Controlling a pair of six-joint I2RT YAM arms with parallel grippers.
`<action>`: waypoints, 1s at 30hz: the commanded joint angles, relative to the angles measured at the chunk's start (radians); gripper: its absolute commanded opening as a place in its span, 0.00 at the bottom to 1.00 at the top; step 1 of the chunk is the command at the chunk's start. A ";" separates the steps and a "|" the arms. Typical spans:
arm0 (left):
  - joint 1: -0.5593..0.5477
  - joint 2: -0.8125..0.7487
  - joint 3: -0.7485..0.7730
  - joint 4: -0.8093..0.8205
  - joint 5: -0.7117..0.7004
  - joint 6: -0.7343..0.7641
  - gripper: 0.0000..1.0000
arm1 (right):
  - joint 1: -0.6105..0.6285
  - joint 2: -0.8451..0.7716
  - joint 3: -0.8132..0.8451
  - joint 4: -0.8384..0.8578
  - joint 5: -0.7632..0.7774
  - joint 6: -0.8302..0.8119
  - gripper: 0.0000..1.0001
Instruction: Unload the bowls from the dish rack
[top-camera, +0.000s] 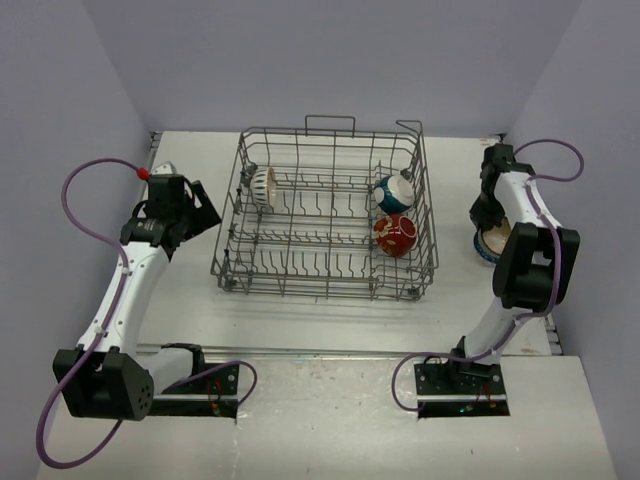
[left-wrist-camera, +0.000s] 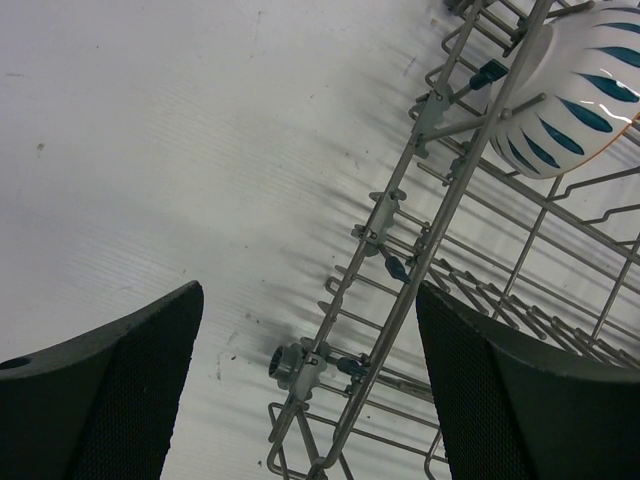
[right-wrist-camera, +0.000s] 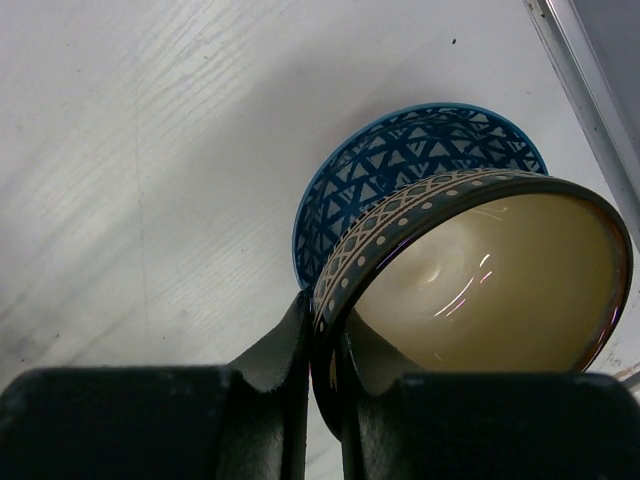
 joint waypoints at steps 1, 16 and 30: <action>-0.007 -0.002 -0.002 0.042 0.012 0.028 0.87 | -0.006 0.019 0.035 0.031 0.051 -0.010 0.00; -0.007 0.021 0.019 0.050 0.015 0.040 0.87 | -0.012 0.113 0.072 0.033 0.051 -0.003 0.07; -0.008 -0.003 -0.016 0.053 0.017 0.028 0.87 | -0.012 -0.048 0.042 0.030 0.014 0.000 0.47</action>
